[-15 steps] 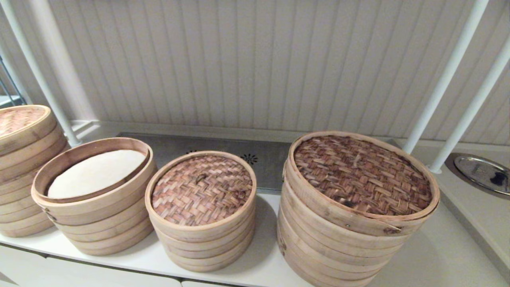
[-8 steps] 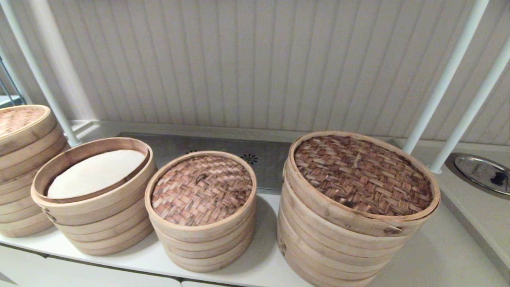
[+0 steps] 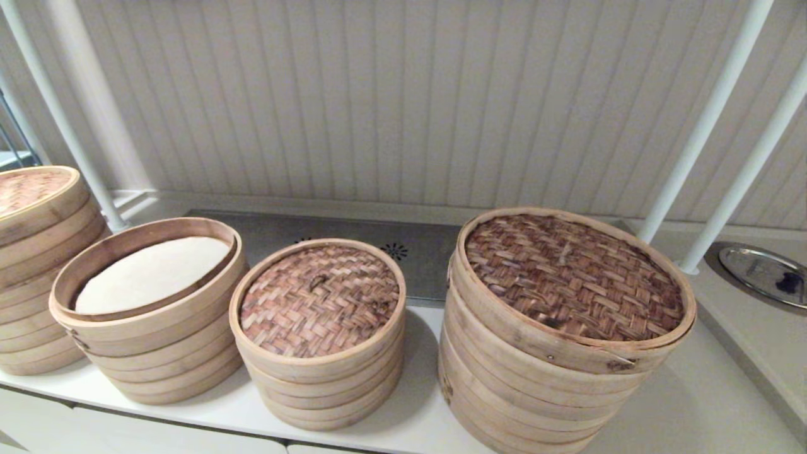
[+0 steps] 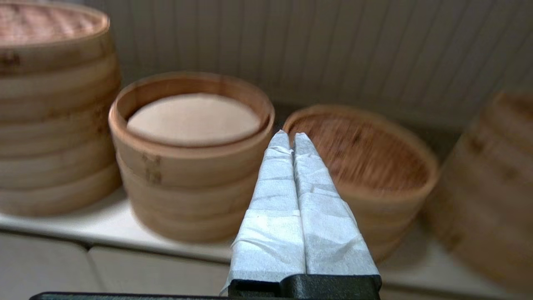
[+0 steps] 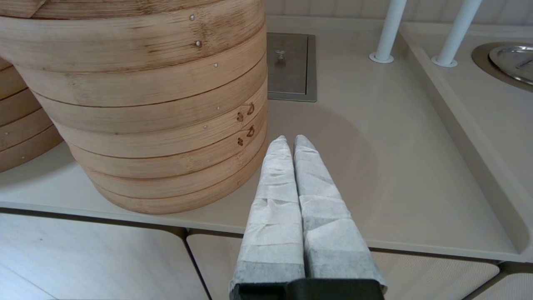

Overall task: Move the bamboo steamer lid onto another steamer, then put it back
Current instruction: Pick up the steamer

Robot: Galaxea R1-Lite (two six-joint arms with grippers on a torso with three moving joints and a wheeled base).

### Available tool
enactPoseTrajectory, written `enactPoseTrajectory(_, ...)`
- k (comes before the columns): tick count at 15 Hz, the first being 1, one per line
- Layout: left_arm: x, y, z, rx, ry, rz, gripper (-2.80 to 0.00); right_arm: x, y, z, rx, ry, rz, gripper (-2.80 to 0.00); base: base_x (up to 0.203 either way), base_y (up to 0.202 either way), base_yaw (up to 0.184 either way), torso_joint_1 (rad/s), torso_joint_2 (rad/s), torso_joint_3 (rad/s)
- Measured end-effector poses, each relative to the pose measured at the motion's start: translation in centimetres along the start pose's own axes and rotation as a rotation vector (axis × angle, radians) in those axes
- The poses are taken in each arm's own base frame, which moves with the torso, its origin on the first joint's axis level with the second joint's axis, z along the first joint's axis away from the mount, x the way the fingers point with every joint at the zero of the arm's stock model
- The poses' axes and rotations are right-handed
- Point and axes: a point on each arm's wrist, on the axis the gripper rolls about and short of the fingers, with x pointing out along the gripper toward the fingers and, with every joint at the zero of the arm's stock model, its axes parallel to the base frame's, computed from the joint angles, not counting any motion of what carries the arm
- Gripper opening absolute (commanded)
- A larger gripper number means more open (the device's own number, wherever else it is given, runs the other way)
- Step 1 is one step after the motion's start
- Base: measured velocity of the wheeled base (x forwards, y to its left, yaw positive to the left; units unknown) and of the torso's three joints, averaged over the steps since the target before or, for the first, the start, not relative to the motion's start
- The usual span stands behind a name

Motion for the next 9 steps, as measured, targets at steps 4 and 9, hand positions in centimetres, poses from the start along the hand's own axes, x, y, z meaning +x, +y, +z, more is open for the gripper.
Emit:
enactPoseTrajectory(4,2.9,-0.8,8.8,-0.092,0.018,-0.037,-2.80,0.0,0.0,0.0,0.000,0.000,0.000,-2.80,0.000,0.000,0.000,0.000,0.00,0.000)
enactPoseTrajectory(9,8.4,-1.4,14.0,-0.067,0.300,-0.203,-2.80,0.0,0.0,0.0,0.000,0.000,0.000,-2.80,0.000,0.000,0.000,0.000,0.00,0.000)
